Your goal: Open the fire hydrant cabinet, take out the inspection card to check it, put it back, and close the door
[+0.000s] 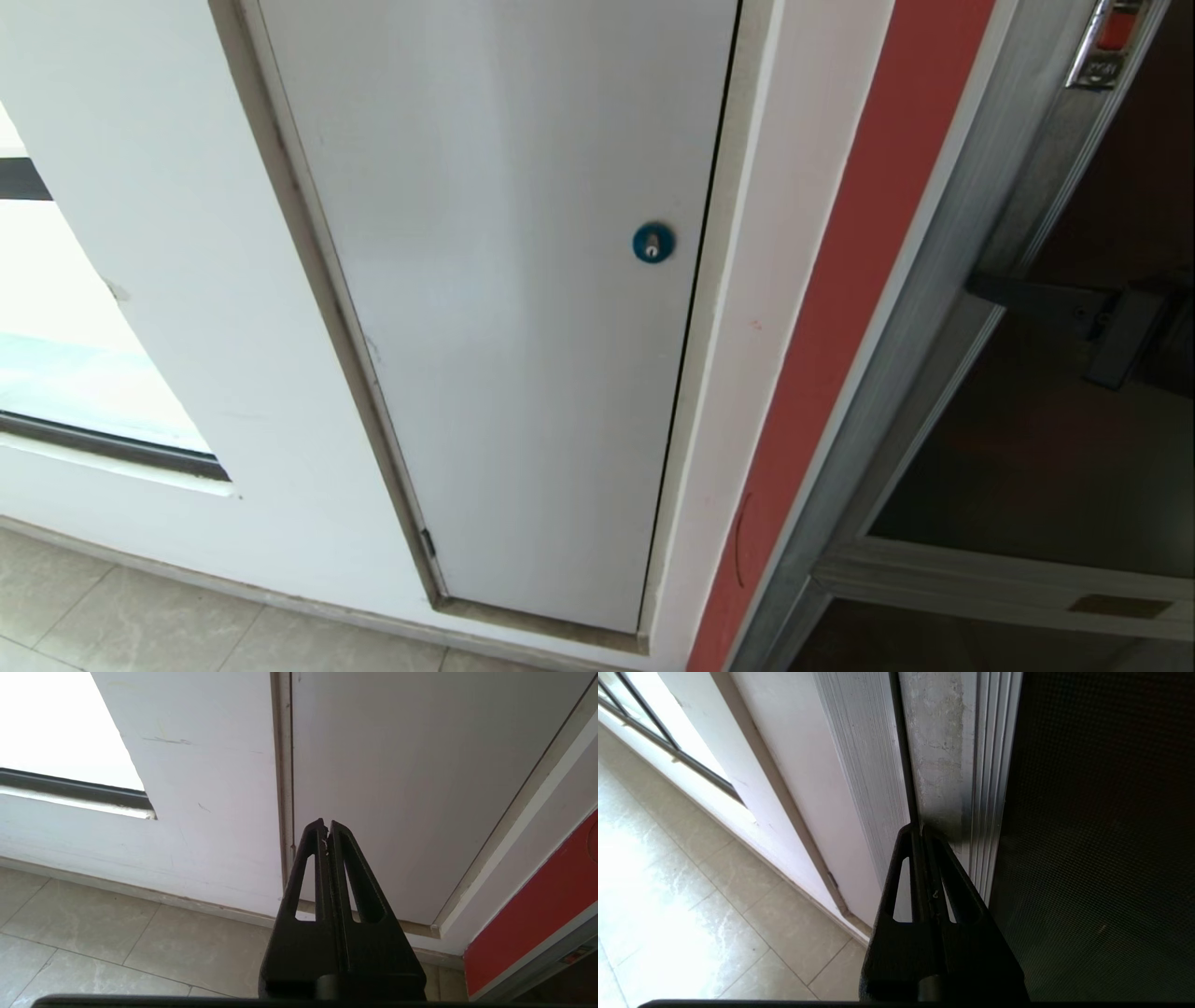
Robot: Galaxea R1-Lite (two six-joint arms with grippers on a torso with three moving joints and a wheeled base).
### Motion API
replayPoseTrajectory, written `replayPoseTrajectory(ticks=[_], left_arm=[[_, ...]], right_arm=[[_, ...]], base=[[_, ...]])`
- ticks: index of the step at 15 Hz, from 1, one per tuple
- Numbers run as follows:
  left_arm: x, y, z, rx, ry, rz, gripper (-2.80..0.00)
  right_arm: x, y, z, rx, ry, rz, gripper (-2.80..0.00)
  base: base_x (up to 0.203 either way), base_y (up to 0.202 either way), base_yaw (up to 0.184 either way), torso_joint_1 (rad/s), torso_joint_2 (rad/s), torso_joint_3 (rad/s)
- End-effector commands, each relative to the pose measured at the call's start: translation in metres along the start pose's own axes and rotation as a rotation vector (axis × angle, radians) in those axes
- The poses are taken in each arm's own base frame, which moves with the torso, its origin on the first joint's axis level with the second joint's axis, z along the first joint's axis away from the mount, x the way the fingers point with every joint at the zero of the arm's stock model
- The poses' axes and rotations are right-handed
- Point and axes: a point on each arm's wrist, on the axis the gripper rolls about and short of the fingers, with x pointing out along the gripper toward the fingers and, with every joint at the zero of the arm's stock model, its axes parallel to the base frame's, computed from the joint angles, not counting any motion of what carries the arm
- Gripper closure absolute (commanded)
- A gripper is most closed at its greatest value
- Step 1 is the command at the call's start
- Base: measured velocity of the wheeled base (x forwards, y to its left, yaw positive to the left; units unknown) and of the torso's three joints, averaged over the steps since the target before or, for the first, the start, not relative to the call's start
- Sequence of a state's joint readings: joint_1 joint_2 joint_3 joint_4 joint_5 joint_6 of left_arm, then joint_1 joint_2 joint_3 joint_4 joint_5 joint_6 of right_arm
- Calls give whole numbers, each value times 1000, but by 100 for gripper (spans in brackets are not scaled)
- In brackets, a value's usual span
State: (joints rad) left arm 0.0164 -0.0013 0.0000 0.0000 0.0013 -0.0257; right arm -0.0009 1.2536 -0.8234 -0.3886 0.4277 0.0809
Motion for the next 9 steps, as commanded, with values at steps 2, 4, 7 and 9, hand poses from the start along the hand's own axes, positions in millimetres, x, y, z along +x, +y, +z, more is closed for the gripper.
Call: replayPoseTrajectory(ticks=[2, 4, 7, 9], left_arm=[[0, 0, 0, 0, 1, 1, 0], [0, 0, 0, 0, 1, 1, 0], [0, 0, 0, 0, 1, 1, 0], [0, 0, 0, 0, 1, 1, 0]], right_arm=[[-2, 1, -3, 3, 7, 4, 0], [-7, 3, -3, 1, 1, 5, 0], [-17, 8, -2, -8, -17, 9, 0], [-24, 11, -2, -13, -28, 12, 0]], base=[[0, 0, 0, 0, 0, 0], [0, 0, 0, 0, 0, 0], [0, 0, 0, 0, 0, 0], [0, 0, 0, 0, 0, 0]])
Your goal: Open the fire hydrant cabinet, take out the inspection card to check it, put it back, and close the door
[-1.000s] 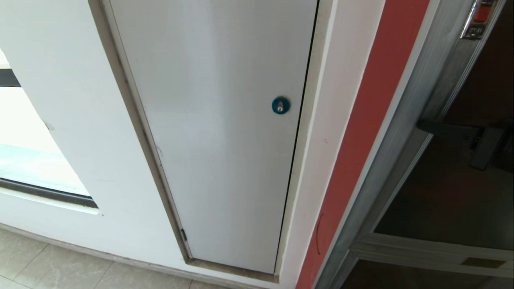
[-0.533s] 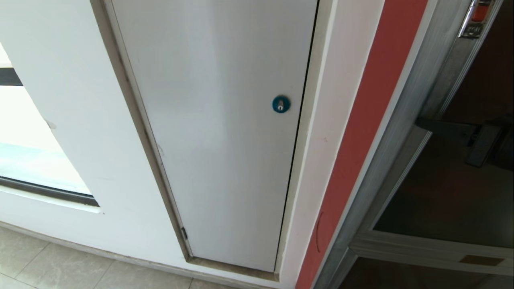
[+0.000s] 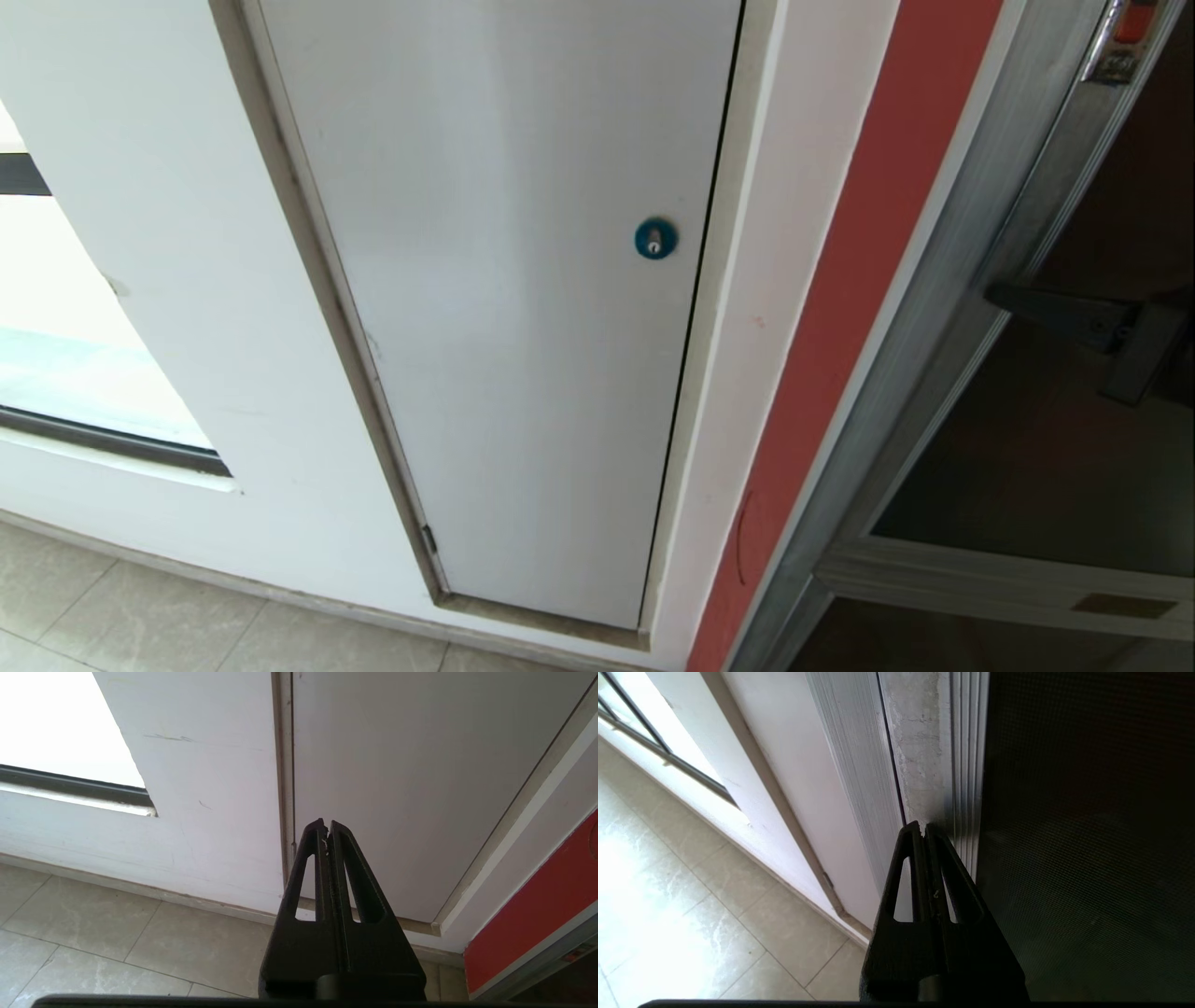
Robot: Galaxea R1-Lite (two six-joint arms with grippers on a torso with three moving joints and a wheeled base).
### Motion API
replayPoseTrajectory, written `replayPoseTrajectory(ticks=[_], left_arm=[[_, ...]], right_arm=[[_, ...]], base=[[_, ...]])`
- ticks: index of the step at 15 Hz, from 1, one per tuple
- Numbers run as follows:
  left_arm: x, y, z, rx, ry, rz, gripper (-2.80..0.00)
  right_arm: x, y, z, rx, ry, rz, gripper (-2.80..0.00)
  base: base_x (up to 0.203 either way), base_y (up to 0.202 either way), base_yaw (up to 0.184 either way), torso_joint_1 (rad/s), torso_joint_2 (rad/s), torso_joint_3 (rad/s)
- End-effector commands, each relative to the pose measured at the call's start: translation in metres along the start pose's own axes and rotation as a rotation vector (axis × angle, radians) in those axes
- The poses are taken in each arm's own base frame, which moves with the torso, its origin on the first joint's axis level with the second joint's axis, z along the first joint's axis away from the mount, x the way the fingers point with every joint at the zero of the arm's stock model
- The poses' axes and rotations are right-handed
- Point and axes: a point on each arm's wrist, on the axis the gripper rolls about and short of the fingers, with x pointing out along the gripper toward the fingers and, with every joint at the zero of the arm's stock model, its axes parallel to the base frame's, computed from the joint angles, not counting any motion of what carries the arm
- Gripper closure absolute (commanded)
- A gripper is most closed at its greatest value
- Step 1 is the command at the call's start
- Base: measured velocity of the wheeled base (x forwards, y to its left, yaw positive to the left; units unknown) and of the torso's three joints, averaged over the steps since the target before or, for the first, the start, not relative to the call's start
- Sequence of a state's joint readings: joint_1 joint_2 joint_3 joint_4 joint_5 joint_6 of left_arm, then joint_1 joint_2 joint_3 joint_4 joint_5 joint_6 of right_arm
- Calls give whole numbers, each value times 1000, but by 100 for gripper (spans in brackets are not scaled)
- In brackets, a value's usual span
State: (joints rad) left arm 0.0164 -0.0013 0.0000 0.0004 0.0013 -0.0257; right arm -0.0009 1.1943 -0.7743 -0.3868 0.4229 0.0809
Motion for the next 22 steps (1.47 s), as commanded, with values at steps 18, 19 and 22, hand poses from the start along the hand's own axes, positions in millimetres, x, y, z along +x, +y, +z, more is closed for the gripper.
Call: replayPoseTrajectory(ticks=[18, 19, 22], left_arm=[[0, 0, 0, 0, 1, 1, 0], [0, 0, 0, 0, 1, 1, 0], [0, 0, 0, 0, 1, 1, 0]], right_arm=[[-50, 21, -19, -12, -39, 20, 0], [-51, 22, -20, -11, -38, 20, 0], [-59, 25, -22, -16, -52, 21, 0]], base=[[0, 0, 0, 0, 0, 0], [0, 0, 0, 0, 0, 0], [0, 0, 0, 0, 0, 0]])
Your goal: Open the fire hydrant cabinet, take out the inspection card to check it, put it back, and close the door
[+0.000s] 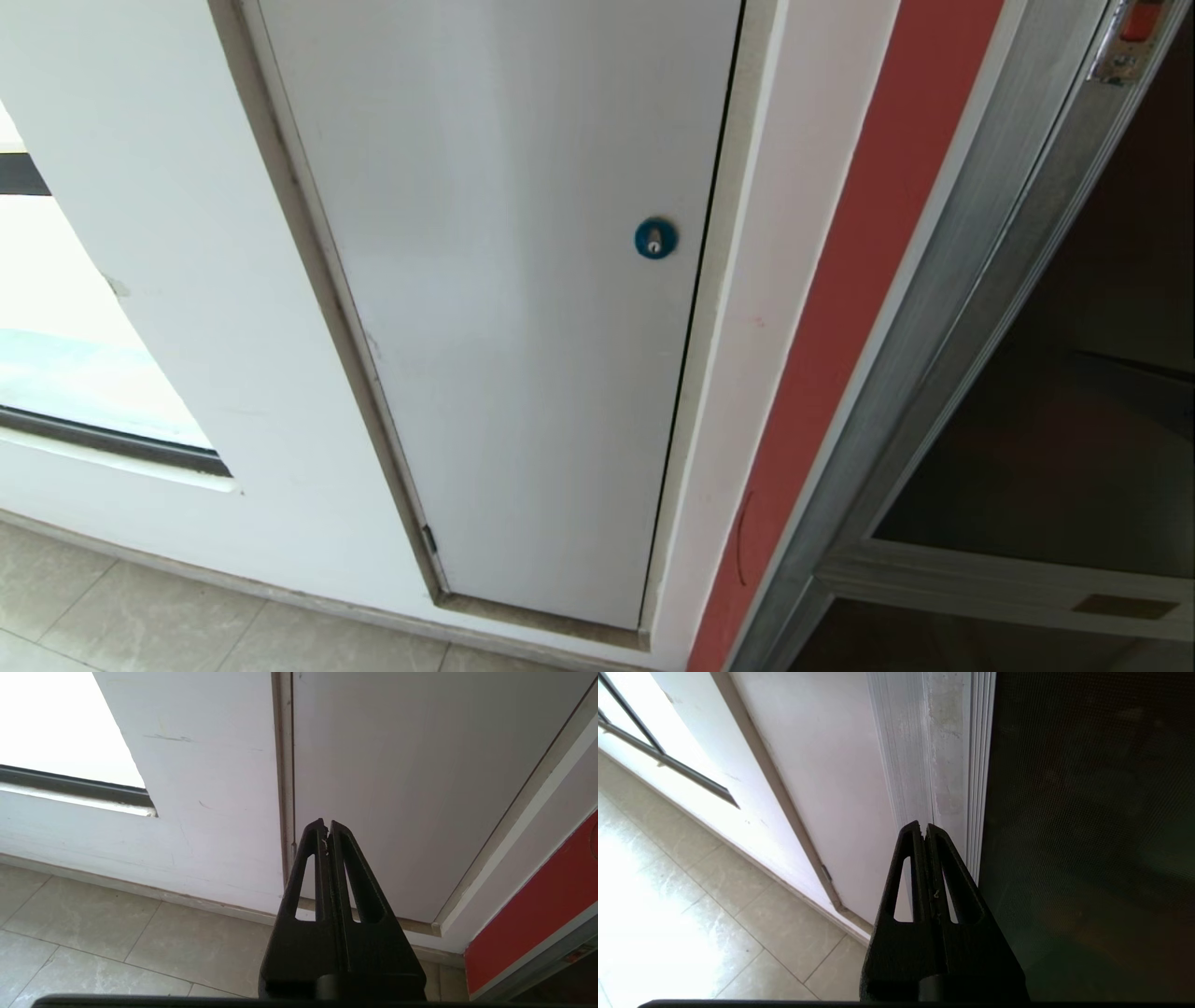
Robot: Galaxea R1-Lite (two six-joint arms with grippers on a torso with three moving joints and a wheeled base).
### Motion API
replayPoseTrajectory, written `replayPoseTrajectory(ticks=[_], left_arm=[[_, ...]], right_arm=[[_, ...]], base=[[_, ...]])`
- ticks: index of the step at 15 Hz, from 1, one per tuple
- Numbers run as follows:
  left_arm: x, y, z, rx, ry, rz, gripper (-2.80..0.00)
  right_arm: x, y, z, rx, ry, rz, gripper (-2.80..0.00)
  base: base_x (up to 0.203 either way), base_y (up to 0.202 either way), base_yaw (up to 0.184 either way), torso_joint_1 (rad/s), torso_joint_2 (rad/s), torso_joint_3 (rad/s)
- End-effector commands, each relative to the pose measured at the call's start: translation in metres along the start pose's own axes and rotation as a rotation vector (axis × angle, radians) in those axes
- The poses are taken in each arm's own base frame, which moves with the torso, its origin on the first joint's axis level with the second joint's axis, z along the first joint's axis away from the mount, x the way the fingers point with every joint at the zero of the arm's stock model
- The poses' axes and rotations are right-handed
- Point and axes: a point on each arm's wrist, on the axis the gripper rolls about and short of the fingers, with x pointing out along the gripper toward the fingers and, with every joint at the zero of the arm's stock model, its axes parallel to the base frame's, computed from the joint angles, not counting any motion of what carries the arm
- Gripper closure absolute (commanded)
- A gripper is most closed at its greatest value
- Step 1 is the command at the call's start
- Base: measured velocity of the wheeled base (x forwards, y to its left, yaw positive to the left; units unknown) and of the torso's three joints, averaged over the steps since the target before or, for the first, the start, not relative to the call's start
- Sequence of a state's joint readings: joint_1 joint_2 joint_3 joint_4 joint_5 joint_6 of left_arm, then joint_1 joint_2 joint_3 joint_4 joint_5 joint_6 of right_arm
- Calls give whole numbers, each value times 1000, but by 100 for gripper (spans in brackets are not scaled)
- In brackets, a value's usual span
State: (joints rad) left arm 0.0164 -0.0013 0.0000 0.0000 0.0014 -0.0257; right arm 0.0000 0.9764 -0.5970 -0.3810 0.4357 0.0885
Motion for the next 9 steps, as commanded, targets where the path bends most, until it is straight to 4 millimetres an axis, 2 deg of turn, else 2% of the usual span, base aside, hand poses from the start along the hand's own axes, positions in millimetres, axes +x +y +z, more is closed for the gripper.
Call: replayPoseTrajectory(ticks=[1, 5, 9], left_arm=[[0, 0, 0, 0, 1, 1, 0], [0, 0, 0, 0, 1, 1, 0], [0, 0, 0, 0, 1, 1, 0]], right_arm=[[-10, 5, 2, -14, -30, 4, 0], [-22, 11, 11, -40, -88, 8, 0], [-23, 15, 41, -64, -138, 17, 0]], base=[[0, 0, 0, 0, 0, 0], [0, 0, 0, 0, 0, 0], [0, 0, 0, 0, 0, 0]])
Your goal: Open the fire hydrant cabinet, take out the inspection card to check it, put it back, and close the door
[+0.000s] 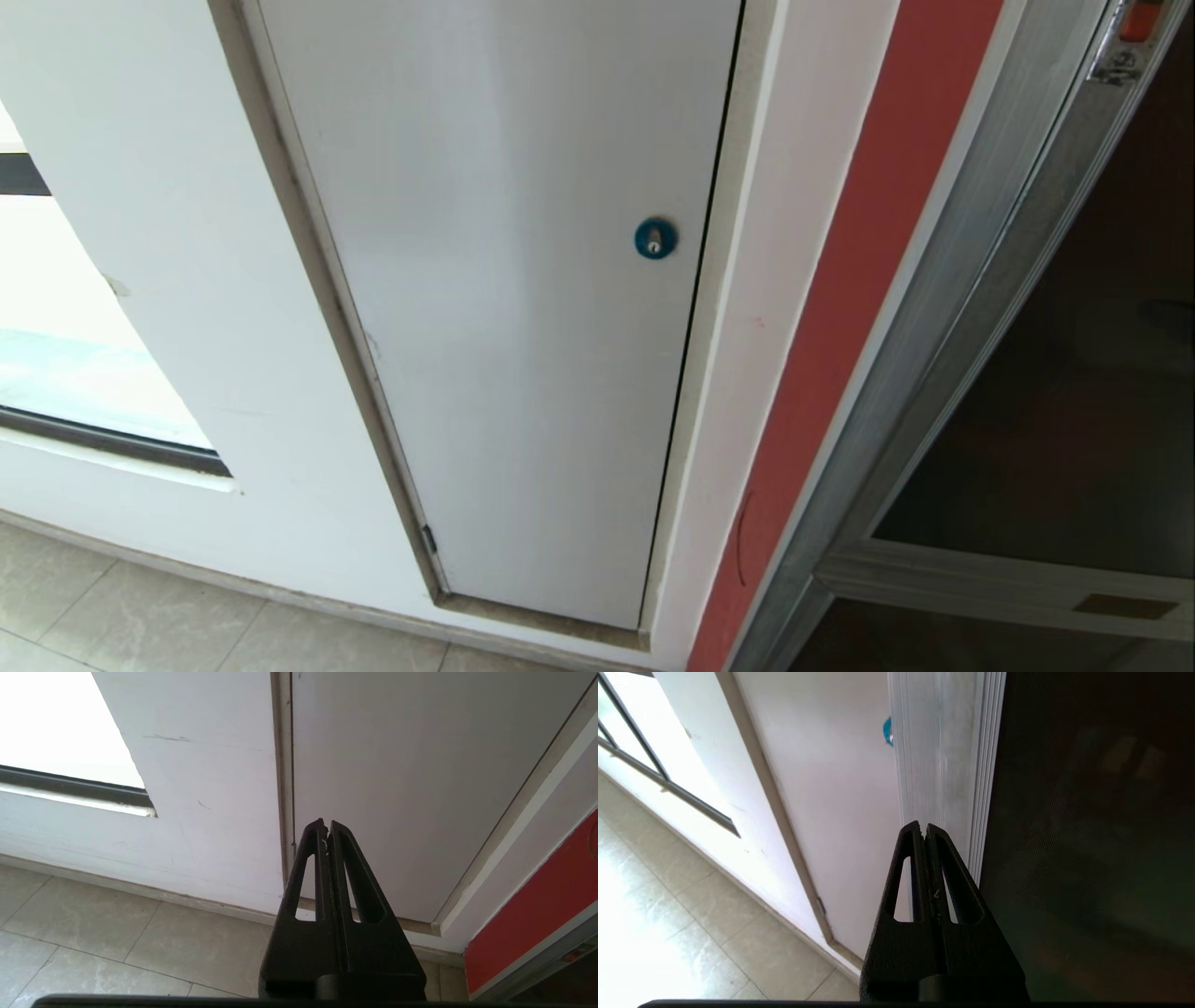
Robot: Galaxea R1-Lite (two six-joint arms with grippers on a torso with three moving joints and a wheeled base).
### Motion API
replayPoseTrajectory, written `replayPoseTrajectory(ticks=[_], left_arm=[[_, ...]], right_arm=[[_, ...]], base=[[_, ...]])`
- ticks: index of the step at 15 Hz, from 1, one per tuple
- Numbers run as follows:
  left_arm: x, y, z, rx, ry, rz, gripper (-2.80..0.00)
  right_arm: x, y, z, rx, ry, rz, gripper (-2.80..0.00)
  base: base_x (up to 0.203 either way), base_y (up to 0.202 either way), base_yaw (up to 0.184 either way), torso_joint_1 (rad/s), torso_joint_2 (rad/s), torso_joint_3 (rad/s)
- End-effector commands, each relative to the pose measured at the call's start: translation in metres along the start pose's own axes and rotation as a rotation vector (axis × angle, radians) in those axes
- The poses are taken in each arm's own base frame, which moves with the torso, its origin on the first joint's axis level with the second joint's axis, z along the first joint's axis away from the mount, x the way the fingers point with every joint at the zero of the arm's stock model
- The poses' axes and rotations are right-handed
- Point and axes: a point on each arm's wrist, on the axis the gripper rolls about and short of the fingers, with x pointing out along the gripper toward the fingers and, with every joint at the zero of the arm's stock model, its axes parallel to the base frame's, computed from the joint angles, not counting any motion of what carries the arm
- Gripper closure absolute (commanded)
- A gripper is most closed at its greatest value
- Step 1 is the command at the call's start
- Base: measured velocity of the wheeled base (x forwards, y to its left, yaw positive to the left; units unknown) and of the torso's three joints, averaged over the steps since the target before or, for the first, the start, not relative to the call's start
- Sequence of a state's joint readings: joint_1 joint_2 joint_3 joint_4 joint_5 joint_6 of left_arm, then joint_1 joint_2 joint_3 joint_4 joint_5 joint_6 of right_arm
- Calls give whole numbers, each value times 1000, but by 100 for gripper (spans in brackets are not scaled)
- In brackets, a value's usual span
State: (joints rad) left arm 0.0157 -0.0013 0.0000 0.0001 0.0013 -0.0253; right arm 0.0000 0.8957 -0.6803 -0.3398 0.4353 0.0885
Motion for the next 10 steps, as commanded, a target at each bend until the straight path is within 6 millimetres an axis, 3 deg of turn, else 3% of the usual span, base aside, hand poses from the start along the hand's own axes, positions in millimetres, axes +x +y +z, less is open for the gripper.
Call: replayPoseTrajectory(ticks=[1, 10], left_arm=[[0, 0, 0, -1, 1, 1, 0], [0, 0, 0, -1, 1, 1, 0]], right_arm=[[0, 2, 24, -16, -34, 13, 0], [15, 4, 98, -48, -86, 97, 0]], base=[[0, 0, 0, 0, 0, 0], [0, 0, 0, 0, 0, 0]])
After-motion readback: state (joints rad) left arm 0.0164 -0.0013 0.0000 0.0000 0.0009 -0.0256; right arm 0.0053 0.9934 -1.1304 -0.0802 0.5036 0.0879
